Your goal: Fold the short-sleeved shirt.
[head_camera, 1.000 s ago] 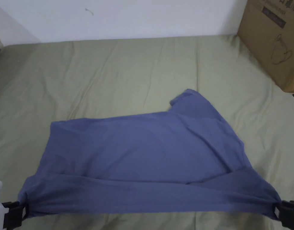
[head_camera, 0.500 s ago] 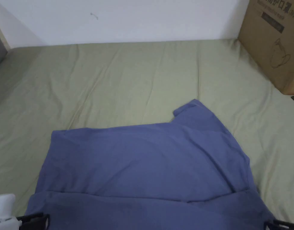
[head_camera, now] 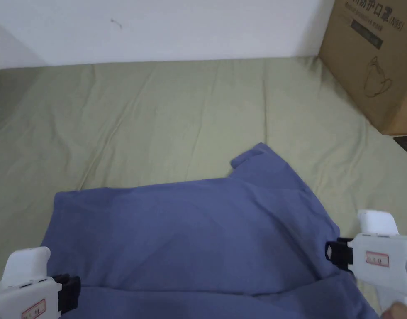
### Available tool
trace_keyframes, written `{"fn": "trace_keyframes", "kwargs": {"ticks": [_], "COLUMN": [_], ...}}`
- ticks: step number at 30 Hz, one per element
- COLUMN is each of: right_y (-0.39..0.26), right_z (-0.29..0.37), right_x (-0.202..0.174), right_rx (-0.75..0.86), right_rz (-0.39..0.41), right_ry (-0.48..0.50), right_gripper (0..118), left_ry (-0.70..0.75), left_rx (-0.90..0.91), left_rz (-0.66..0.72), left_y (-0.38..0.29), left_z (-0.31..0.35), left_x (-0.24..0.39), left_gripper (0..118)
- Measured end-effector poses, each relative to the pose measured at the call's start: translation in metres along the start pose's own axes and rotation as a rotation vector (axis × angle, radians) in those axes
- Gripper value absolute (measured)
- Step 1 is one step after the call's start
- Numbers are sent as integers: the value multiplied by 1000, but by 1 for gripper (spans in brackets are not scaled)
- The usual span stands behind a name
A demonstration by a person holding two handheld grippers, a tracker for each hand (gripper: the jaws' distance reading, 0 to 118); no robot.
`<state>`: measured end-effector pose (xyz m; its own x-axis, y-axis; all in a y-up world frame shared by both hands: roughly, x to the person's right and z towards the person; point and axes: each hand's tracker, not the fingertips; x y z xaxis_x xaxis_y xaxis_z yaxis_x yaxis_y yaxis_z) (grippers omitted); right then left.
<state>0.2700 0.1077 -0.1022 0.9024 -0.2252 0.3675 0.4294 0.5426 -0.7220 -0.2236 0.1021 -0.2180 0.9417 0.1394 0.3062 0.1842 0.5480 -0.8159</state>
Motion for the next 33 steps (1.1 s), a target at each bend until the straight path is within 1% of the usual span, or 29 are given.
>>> {"fn": "trace_keyframes", "kwargs": {"ticks": [1,2,3,4,5,6,7,8,12,13,15,16,17,18,19,20,21,22,23,24,25,28,29,30,31,32,33], "right_y": [17,37,52,73,92,111,128,140,172,174,170,167,169,172,174,175,175,176,178,178,176,175,175,174,175,175,175], "right_z": [-7,-17,-25,-39,-56,-77,-97,-112,-178,-190,-207,-209,-205,-198,-191,-187,-185,-183,-180,-177,-176,-178,-177,-176,-175,-175,-174], "right_x": [0,1,2,2,2,3,5,6,9,8,8,8,9,11,13,13,15,19,20,20,20,19,18,17,15,14,13], "right_rx": [25,44,49,64,24,-37,-57,-56,-165,-197,-251,-246,-233,-242,-238,-225,-226,-230,-239,-216,-216,-218,-220,-216,-213,-214,-214], "right_rz": [-29,-35,-25,-12,17,47,47,50,91,85,86,90,102,95,104,135,156,130,65,45,50,59,63,64,67,67,68], "right_ry": [-6,-5,-6,-26,-59,-83,-104,-108,-126,-140,-128,-142,-132,-117,-107,-128,-141,-78,-71,-67,-55,-64,-68,-71,-66,-59,-60], "right_gripper": [0,0,0,5,24,54,86,88,88,87,83,83,82,75,53,31,7,2,2,2,2,2,2,2,2,2,2], "left_ry": [3,20,31,37,41,37,24,11,26,42,50,50,50,51,50,50,51,50,52,60,69,79,84,101,107,117,122], "left_rx": [-2,-7,-11,-16,-21,-26,-37,-46,-41,-47,-59,-62,-67,-70,-75,-78,-71,-64,-65,-63,-60,-43,-34,-26,-20,-21,-20], "left_rz": [13,20,19,16,18,24,44,69,86,84,86,89,93,94,100,109,111,108,109,108,104,96,93,87,78,76,74], "left_y": [6,10,12,16,19,22,24,26,35,38,40,41,42,42,43,43,42,42,43,44,45,57,64,74,86,99,112], "left_z": [-6,-11,-14,-20,-26,-31,-34,-37,-46,-47,-51,-53,-51,-52,-52,-51,-49,-49,-49,-50,-48,-51,-55,-61,-68,-76,-89], "left_x": [-3,-4,-6,-8,-9,-12,-16,-19,-22,-17,-23,-26,-24,-26,-28,-29,-23,-24,-25,-26,-22,-30,-38,-44,-51,-57,-64], "left_gripper": [0,0,0,0,0,0,0,0,0,0,0,0,0,0,0,0,0,0,0,0,0,0,8,25,25,32,44]}}
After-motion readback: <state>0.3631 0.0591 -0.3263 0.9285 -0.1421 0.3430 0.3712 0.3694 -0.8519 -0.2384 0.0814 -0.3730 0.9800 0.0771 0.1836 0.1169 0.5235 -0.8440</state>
